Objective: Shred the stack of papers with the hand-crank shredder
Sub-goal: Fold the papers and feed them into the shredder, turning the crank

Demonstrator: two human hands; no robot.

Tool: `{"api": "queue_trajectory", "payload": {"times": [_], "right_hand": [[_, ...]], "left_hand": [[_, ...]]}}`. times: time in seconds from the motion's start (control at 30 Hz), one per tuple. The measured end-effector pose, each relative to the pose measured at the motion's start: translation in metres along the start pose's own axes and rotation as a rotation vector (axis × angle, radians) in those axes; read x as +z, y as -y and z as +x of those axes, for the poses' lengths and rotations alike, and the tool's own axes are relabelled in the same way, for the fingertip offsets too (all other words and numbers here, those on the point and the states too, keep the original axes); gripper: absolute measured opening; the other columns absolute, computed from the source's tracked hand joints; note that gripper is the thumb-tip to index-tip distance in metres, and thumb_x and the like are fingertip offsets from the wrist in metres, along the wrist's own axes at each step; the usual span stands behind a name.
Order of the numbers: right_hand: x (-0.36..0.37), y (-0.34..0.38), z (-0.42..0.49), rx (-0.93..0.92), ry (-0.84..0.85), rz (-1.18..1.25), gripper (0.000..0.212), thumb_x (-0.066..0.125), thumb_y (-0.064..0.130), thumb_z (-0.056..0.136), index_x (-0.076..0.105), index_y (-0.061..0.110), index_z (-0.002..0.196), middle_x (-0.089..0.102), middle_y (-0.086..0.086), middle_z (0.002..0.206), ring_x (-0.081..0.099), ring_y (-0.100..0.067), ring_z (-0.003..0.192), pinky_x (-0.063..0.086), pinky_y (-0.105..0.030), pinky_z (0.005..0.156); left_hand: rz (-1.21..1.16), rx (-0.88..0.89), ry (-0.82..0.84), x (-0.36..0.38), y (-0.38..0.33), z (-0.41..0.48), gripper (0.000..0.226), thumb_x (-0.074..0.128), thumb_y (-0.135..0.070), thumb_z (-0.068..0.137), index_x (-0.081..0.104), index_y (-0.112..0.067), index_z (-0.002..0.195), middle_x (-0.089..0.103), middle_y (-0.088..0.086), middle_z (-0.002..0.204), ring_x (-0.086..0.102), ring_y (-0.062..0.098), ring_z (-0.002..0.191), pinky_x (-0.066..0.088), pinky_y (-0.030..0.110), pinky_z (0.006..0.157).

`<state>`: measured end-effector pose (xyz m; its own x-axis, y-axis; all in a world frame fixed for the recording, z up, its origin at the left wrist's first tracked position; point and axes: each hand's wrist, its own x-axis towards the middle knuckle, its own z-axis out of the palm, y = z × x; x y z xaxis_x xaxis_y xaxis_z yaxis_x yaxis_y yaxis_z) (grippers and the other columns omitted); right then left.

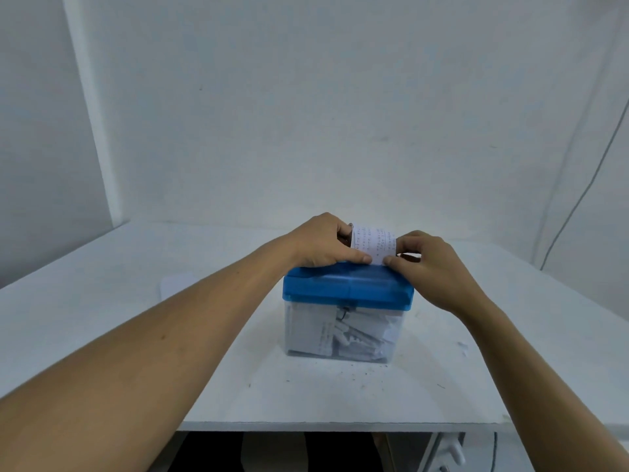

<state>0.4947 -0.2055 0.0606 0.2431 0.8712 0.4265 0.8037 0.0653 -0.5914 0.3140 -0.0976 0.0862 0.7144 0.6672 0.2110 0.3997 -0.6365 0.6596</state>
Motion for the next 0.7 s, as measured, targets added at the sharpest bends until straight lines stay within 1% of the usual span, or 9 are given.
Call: {"api": "queue_trajectory", "payload": {"times": [0.1,0.2,0.27,0.33,0.37,0.43,0.53,0.6,0.7], "right_hand": [[-0.002,-0.003,-0.002,-0.003,-0.001,0.022,0.017,0.062,0.025,0.095,0.068,0.018,0.109,0.063,0.008,0.116,0.06,-0.013,0.105,0.05,-0.023,0.088],[-0.007,-0.016,-0.01,0.021,-0.076,0.153,0.041,0.046,0.003,0.094,0.06,0.025,0.126,0.061,0.01,0.126,0.056,-0.01,0.116,0.045,-0.021,0.089],[-0.007,-0.031,-0.017,0.044,-0.064,0.13,0.058,0.042,-0.01,0.089,0.053,0.029,0.131,0.058,0.008,0.133,0.053,-0.011,0.123,0.046,-0.028,0.1],[0.001,-0.044,-0.026,0.04,0.035,0.005,0.072,0.044,-0.016,0.084,0.046,0.031,0.138,0.052,0.008,0.142,0.047,-0.011,0.13,0.04,-0.036,0.113],[0.006,-0.049,-0.03,0.027,0.078,-0.052,0.076,0.046,-0.016,0.083,0.042,0.032,0.142,0.048,0.01,0.146,0.043,-0.01,0.133,0.036,-0.034,0.116],[0.015,-0.054,-0.035,-0.025,0.12,-0.138,0.078,0.049,-0.012,0.087,0.031,0.034,0.148,0.036,0.013,0.154,0.032,-0.006,0.139,0.029,-0.027,0.114],[0.026,-0.06,-0.035,-0.098,0.138,-0.21,0.083,0.054,-0.002,0.094,0.014,0.038,0.154,0.016,0.018,0.162,0.01,-0.005,0.15,0.019,-0.031,0.122],[0.036,-0.068,-0.038,-0.146,0.127,-0.219,0.083,0.058,0.001,0.093,0.014,0.036,0.154,0.019,0.015,0.16,0.016,-0.005,0.148,0.021,-0.032,0.123],[0.05,-0.075,-0.044,-0.188,0.095,-0.246,0.073,0.057,0.005,0.094,0.02,0.026,0.153,0.026,0.009,0.153,0.024,-0.006,0.139,0.025,-0.029,0.121]], "left_hand": [[0.005,0.002,0.004,-0.001,-0.001,-0.001,0.041,0.082,-0.034,0.083,0.073,-0.021,0.121,0.073,-0.01,0.114,0.067,0.006,0.099,0.053,0.018,0.087],[0.013,-0.002,0.001,0.001,-0.001,-0.001,0.042,0.08,-0.032,0.085,0.071,-0.018,0.124,0.07,-0.006,0.122,0.065,0.006,0.1,0.05,0.011,0.078],[0.019,-0.007,-0.009,0.002,-0.001,-0.001,0.041,0.079,-0.032,0.085,0.071,-0.017,0.123,0.069,-0.004,0.125,0.065,0.008,0.102,0.05,0.011,0.078],[0.025,-0.012,-0.015,0.002,0.0,-0.001,0.041,0.079,-0.032,0.086,0.071,-0.017,0.123,0.069,-0.003,0.126,0.064,0.008,0.102,0.05,0.012,0.079],[0.025,-0.013,-0.016,0.002,-0.001,-0.002,0.042,0.079,-0.032,0.086,0.07,-0.017,0.123,0.069,-0.004,0.126,0.064,0.006,0.1,0.05,0.012,0.079],[0.024,-0.014,-0.013,0.003,-0.001,-0.003,0.041,0.079,-0.032,0.086,0.07,-0.018,0.124,0.069,-0.005,0.126,0.063,0.001,0.095,0.049,0.01,0.077],[0.03,-0.013,-0.006,0.003,-0.002,-0.003,0.04,0.079,-0.032,0.086,0.07,-0.02,0.123,0.069,-0.007,0.125,0.061,-0.006,0.091,0.048,0.009,0.075],[0.042,-0.018,-0.011,0.004,-0.003,-0.004,0.039,0.078,-0.032,0.087,0.07,-0.021,0.123,0.069,-0.007,0.126,0.061,-0.005,0.091,0.048,0.009,0.074],[0.054,-0.015,-0.013,0.004,-0.006,-0.006,0.042,0.077,-0.036,0.086,0.069,-0.022,0.125,0.068,-0.007,0.127,0.063,0.004,0.101,0.049,0.011,0.078]]}}
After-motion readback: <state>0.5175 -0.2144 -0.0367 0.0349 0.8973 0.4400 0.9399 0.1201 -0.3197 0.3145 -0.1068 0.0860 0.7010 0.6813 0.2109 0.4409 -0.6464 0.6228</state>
